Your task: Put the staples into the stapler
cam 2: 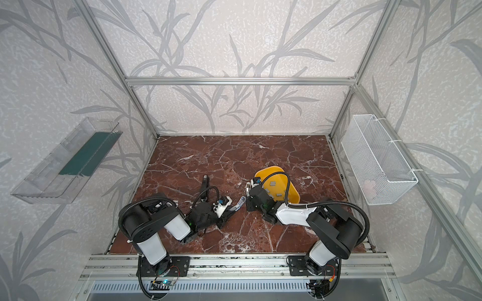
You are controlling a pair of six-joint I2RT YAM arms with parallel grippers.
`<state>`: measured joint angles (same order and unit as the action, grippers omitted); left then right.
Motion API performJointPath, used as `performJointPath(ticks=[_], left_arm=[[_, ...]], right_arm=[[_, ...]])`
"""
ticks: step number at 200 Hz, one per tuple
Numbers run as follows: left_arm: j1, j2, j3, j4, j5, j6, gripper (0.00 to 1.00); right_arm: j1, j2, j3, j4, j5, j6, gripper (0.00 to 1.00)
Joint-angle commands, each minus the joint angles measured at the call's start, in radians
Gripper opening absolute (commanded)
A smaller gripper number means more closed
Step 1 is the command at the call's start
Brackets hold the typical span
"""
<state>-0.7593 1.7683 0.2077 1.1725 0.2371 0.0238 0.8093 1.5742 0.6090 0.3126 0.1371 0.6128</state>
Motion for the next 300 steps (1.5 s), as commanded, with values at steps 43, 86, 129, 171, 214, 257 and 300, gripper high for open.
performJointPath(ticks=[43,86,129,171,214,257,300], left_arm=[[-0.006,-0.007,0.003,-0.086,0.03,0.023,0.22],[-0.007,-0.001,0.01,-0.089,0.037,0.027,0.21],[-0.007,0.008,0.015,-0.089,0.046,0.025,0.21],[-0.006,0.007,0.015,-0.089,0.05,0.024,0.21],[-0.006,0.02,0.016,-0.084,0.06,0.029,0.25],[-0.007,0.068,-0.044,0.066,0.061,0.048,0.45],[-0.006,0.108,-0.077,0.179,0.05,0.036,0.63]], right_arm=[[0.01,0.001,0.043,0.087,-0.132,-0.03,0.12],[0.051,-0.016,0.033,0.136,-0.166,-0.05,0.13],[0.118,0.02,0.059,0.121,-0.167,-0.047,0.13],[0.147,0.089,0.059,0.153,-0.17,-0.018,0.13],[0.161,0.157,0.06,0.161,-0.159,-0.004,0.13],[0.162,0.18,0.043,0.167,-0.139,-0.001,0.13],[0.162,0.189,0.028,0.174,-0.121,0.002,0.13]])
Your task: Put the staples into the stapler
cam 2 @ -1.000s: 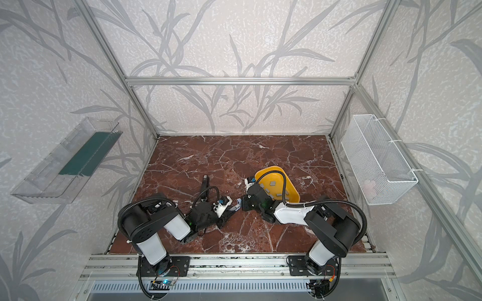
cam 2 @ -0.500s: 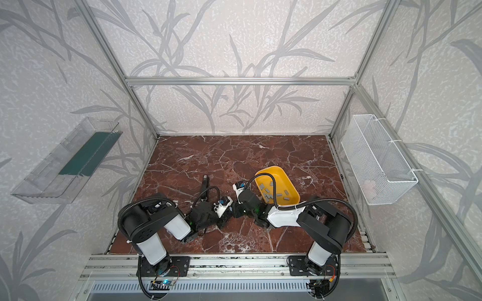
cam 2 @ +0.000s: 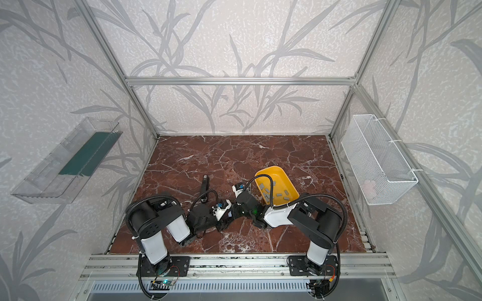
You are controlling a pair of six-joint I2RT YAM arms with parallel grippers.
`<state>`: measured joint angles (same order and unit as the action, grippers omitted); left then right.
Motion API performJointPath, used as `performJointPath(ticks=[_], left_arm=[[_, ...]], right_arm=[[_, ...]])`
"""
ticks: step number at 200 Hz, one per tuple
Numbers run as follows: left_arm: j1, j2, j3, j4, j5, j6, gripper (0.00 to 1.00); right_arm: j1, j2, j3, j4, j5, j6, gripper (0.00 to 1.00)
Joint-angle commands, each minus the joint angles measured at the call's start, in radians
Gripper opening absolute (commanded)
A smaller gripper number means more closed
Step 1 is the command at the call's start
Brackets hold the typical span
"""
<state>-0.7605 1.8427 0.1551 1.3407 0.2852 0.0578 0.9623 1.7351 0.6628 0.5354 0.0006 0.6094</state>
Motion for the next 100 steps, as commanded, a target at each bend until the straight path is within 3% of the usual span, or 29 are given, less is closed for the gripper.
performJointPath(ticks=[1,54,100], left_arm=[[-0.005,0.033,-0.024,0.011,0.002,0.002,0.63],[-0.005,0.019,-0.021,-0.018,0.001,0.01,0.65],[-0.005,-0.001,-0.014,-0.066,0.018,0.037,0.63]], right_arm=[[0.009,0.029,-0.025,-0.049,0.016,0.006,0.13],[0.008,0.032,-0.042,-0.004,-0.001,0.001,0.13],[0.015,-0.062,-0.058,-0.019,0.011,-0.044,0.26]])
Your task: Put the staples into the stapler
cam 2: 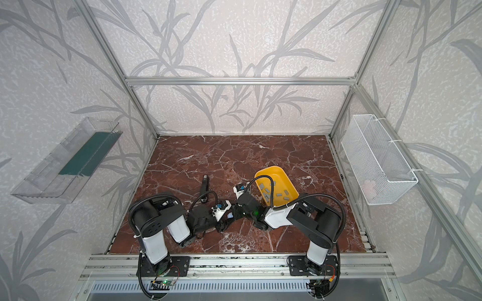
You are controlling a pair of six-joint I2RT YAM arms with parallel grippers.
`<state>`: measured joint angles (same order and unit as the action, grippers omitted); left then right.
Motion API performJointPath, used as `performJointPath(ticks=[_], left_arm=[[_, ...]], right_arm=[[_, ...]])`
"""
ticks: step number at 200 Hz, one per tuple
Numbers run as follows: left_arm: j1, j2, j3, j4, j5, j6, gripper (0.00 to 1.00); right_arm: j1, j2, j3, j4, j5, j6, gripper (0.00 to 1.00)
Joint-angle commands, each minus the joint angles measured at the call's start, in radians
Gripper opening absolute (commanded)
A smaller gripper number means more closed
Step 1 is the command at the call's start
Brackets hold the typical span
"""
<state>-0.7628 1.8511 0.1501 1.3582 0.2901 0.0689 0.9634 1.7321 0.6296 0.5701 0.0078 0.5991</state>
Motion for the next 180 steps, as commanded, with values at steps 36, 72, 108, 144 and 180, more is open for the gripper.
performJointPath(ticks=[36,72,108,144,180], left_arm=[[-0.003,-0.045,-0.003,-0.11,0.043,0.022,0.61],[-0.002,-0.161,0.0,-0.15,0.066,-0.02,0.69],[-0.002,-0.38,0.098,-0.515,0.089,-0.015,0.7],[-0.002,-0.625,0.105,-0.677,0.076,-0.029,0.72],[0.001,-0.826,0.137,-0.878,-0.21,-0.143,0.71]], right_arm=[[0.017,-0.133,-0.041,-0.094,0.032,-0.056,0.37],[0.018,-0.227,-0.043,-0.194,0.094,-0.077,0.44],[0.017,-0.332,-0.047,-0.339,0.206,-0.058,0.44],[0.018,-0.419,-0.092,-0.41,0.236,-0.038,0.34],[0.083,-0.439,-0.138,-0.407,0.211,0.004,0.23]])
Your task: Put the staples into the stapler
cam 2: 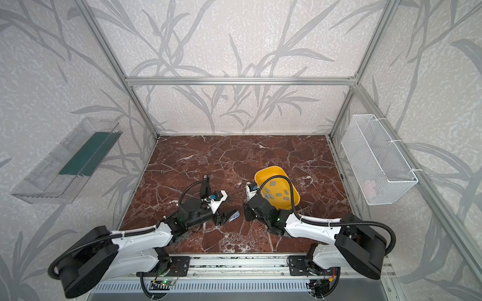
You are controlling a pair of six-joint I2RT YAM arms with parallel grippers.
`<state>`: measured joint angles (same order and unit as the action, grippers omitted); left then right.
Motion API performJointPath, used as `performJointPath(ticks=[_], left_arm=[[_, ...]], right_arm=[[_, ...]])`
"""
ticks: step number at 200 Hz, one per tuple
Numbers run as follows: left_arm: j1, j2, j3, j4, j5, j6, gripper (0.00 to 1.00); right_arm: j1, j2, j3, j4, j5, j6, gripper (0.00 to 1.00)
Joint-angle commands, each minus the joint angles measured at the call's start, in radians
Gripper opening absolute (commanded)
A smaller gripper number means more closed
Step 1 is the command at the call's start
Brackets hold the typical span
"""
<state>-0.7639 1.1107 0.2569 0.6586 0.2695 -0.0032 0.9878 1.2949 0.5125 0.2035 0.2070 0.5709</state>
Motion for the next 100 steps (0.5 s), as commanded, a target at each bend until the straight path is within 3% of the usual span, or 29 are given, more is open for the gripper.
performJointPath(ticks=[1,16,45,58,100], left_arm=[[0.003,-0.089,0.029,-0.181,-0.196,-0.074,0.71],[0.009,-0.112,0.031,-0.206,-0.284,-0.111,0.72],[0.038,-0.037,0.052,-0.192,-0.283,-0.149,0.73],[0.05,0.0,0.066,-0.188,-0.308,-0.189,0.78],[0.09,0.02,0.074,-0.217,-0.323,-0.241,0.81]], right_arm=[[0.064,0.0,-0.021,-0.041,0.014,0.034,0.22],[0.089,0.027,-0.024,-0.032,-0.003,0.057,0.21],[0.11,0.148,-0.002,0.048,-0.069,0.093,0.18],[0.113,0.21,0.015,0.087,-0.091,0.101,0.16],[0.112,0.329,0.061,0.164,-0.072,0.103,0.16]])
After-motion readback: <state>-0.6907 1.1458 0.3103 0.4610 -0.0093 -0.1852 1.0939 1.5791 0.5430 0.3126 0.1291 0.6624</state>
